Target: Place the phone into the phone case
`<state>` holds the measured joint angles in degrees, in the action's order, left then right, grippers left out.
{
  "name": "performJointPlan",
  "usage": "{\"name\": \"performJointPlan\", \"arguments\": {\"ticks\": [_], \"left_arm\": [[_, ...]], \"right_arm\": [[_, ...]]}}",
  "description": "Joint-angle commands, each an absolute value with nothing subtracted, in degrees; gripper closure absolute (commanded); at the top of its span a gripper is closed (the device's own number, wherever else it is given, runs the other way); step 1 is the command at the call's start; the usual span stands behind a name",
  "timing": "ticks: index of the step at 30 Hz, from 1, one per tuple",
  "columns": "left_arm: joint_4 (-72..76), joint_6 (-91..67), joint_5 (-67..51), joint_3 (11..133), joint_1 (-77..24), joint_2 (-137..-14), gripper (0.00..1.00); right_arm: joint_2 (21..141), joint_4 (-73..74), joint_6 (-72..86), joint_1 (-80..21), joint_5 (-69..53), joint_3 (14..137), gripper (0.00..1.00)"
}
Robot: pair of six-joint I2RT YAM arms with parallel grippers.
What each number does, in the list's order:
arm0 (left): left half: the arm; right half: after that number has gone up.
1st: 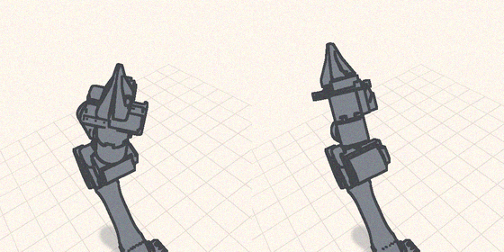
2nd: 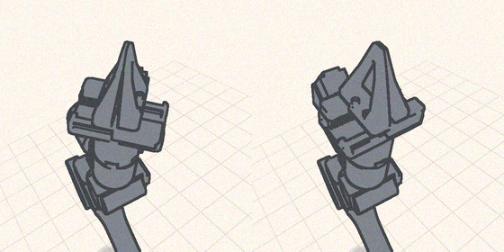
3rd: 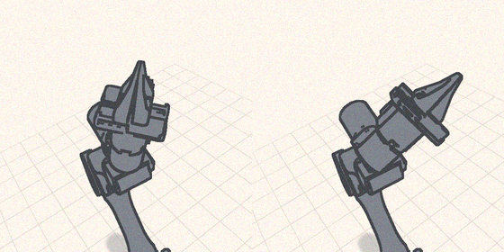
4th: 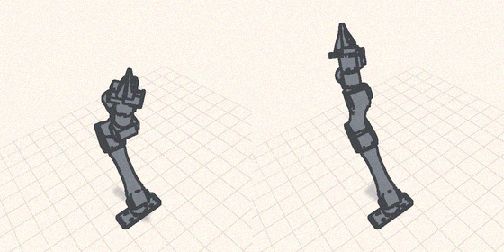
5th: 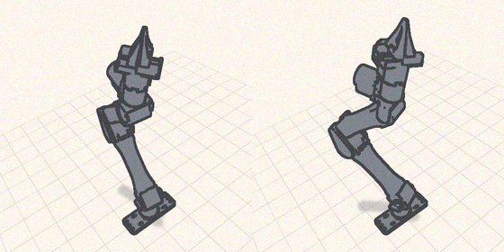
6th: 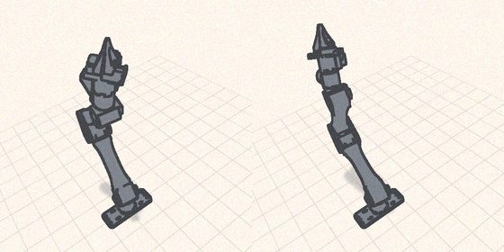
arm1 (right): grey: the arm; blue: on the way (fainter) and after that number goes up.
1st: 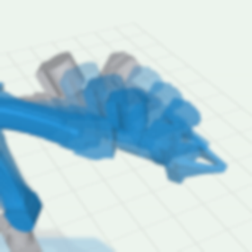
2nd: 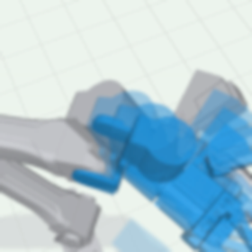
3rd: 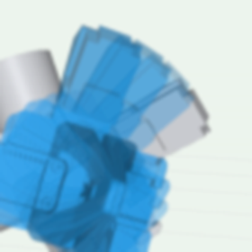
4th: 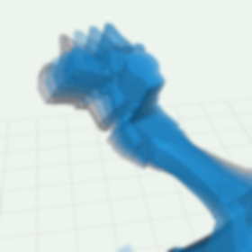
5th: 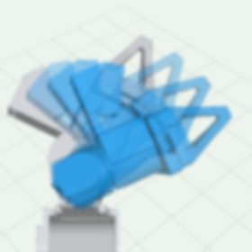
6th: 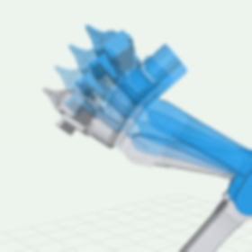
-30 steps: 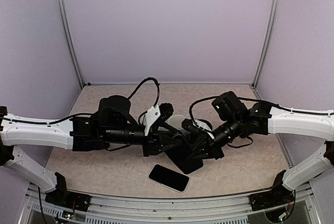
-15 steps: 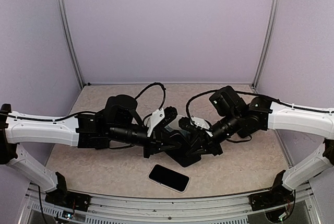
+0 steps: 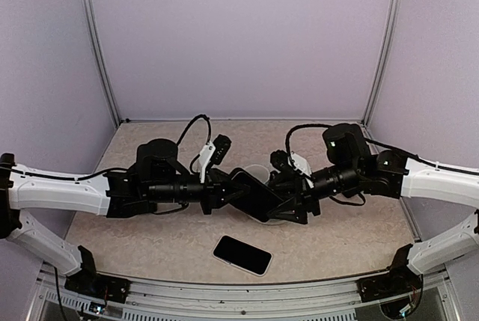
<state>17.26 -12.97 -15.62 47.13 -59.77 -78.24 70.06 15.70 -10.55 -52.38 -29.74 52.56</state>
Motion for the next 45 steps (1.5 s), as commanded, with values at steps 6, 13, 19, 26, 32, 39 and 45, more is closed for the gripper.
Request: {"name": "performJointPlan", "arguments": {"ticks": [6, 13, 19, 26, 32, 39, 45], "left_arm": [[44.55, -28.38, -16.55, 38.69, -55.35, -68.28, 1.0], [57.41, -31.9, -23.31, 37.88, -54.89, -66.1, 1.0], [61.29, -33.73, -26.29, 40.55, -55.24, -70.23, 1.0], [65.75, -35.04, -29.2, 43.91, -57.23, -75.91, 1.0], [69.88, -37.85, -31.02, 44.93, -57.19, -79.36, 1.0], [69.72, -38.12, -30.21, 44.97, -57.51, -80.7, 1.0], [58.71, -32.7, -26.36, 47.8, -58.53, -82.66, 0.95]], "right_arm": [[55.97, -11.32, 8.08, -43.12, -35.63, 36.55, 0.01], [55.76, -24.1, 14.8, -42.98, -41.2, 34.64, 0.01], [58.39, -27.56, 16.11, -45.69, -44.22, 38.92, 0.01], [60.94, -29.93, 16.03, -47.61, -44.85, 41.13, 0.13], [61.88, -29.34, 15.69, -48.4, -46.76, 42.33, 0.58], [62.2, -28.94, 16.17, -48.72, -47.16, 42.92, 1.0], [60.66, -26.07, 15.9, -48.78, -41.69, 43.65, 1.0]]}}
